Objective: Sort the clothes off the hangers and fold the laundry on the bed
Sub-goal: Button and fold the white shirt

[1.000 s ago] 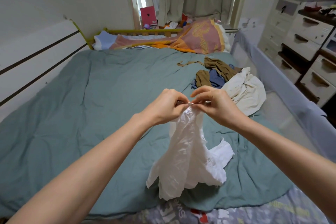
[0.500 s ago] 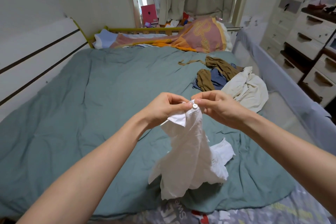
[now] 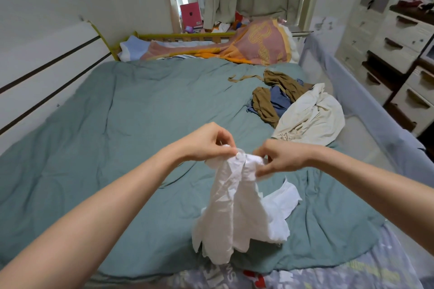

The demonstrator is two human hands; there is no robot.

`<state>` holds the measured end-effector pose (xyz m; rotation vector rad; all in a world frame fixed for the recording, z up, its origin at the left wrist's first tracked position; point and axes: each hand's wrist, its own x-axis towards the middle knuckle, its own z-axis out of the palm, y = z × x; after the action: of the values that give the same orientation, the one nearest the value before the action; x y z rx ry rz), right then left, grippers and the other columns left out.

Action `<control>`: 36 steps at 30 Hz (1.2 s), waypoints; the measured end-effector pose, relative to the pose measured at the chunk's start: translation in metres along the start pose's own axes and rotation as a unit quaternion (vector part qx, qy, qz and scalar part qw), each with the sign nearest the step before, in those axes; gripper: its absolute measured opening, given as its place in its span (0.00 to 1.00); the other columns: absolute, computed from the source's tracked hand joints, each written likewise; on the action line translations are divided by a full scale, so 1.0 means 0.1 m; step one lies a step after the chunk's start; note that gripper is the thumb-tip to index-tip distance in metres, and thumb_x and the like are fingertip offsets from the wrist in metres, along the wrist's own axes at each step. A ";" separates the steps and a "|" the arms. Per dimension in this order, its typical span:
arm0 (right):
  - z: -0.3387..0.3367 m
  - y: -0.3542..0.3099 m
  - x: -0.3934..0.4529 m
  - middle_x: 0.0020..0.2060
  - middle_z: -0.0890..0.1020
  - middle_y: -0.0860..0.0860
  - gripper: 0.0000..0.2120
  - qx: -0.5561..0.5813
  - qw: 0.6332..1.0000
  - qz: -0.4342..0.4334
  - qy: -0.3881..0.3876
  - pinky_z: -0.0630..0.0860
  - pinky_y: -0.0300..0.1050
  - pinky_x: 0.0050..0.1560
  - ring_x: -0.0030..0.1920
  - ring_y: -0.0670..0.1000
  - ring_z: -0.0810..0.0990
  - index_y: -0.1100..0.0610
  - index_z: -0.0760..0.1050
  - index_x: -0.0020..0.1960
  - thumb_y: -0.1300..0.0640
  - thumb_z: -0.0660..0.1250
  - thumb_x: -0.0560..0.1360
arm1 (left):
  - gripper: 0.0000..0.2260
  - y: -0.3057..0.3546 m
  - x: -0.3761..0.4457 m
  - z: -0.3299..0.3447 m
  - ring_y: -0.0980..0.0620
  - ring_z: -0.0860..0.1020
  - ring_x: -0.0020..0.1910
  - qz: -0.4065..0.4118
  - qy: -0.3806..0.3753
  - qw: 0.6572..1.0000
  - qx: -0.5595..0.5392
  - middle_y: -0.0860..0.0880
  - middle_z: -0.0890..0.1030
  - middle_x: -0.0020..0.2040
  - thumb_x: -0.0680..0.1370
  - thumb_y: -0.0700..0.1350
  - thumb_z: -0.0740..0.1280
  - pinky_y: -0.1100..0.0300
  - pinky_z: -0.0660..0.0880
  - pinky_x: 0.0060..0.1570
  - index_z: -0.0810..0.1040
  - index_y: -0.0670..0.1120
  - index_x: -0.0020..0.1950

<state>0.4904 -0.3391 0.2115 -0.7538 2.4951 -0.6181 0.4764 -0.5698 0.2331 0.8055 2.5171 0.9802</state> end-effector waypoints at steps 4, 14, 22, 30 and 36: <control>0.04 0.03 -0.11 0.34 0.75 0.44 0.09 0.021 0.994 -0.052 -0.092 0.68 0.33 0.36 0.33 0.40 0.72 0.50 0.73 0.40 0.60 0.66 0.77 | 0.22 -0.13 -0.20 0.17 0.54 0.66 0.30 -0.066 -0.166 0.982 0.055 0.49 0.68 0.30 0.76 0.63 0.59 0.58 0.67 0.33 0.69 0.48 0.31; -0.02 -0.06 -0.17 0.47 0.82 0.54 0.14 -0.581 0.802 -0.084 -0.108 0.67 0.46 0.52 0.41 0.53 0.70 0.59 0.79 0.51 0.56 0.55 0.81 | 0.14 -0.07 -0.15 0.35 0.46 0.77 0.54 -0.018 -0.093 0.773 0.627 0.46 0.82 0.53 0.83 0.49 0.55 0.56 0.62 0.50 0.79 0.48 0.53; 0.38 -0.79 -0.52 0.53 0.81 0.51 0.13 -0.626 0.776 0.017 -0.076 0.71 0.43 0.47 0.55 0.53 0.78 0.56 0.78 0.57 0.60 0.56 0.81 | 0.13 0.89 -0.68 0.28 0.51 0.75 0.28 -0.152 -0.157 0.838 0.499 0.49 0.76 0.35 0.79 0.49 0.63 0.59 0.76 0.40 0.71 0.45 0.37; 0.29 -2.05 -1.15 0.31 0.75 0.48 0.12 -0.403 0.879 0.189 -0.173 0.66 0.35 0.25 0.28 0.47 0.69 0.57 0.78 0.43 0.48 0.74 0.69 | 0.11 1.20 -1.52 0.03 0.52 0.69 0.25 -0.214 -0.268 0.921 0.184 0.46 0.72 0.31 0.77 0.45 0.70 0.59 0.80 0.29 0.77 0.40 0.39; 0.12 -2.11 -1.38 0.32 0.76 0.49 0.15 -0.404 0.891 0.206 0.016 0.66 0.41 0.26 0.32 0.51 0.73 0.57 0.80 0.48 0.47 0.74 0.68 | 0.12 1.35 -1.59 -0.13 0.52 0.77 0.25 -0.136 -0.115 0.959 0.219 0.48 0.81 0.31 0.75 0.47 0.69 0.58 0.80 0.33 0.79 0.43 0.34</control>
<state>0.6825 -0.4182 0.3549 -0.4255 2.7919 0.6089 0.6480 -0.5914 0.3508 0.6173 2.5743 0.2236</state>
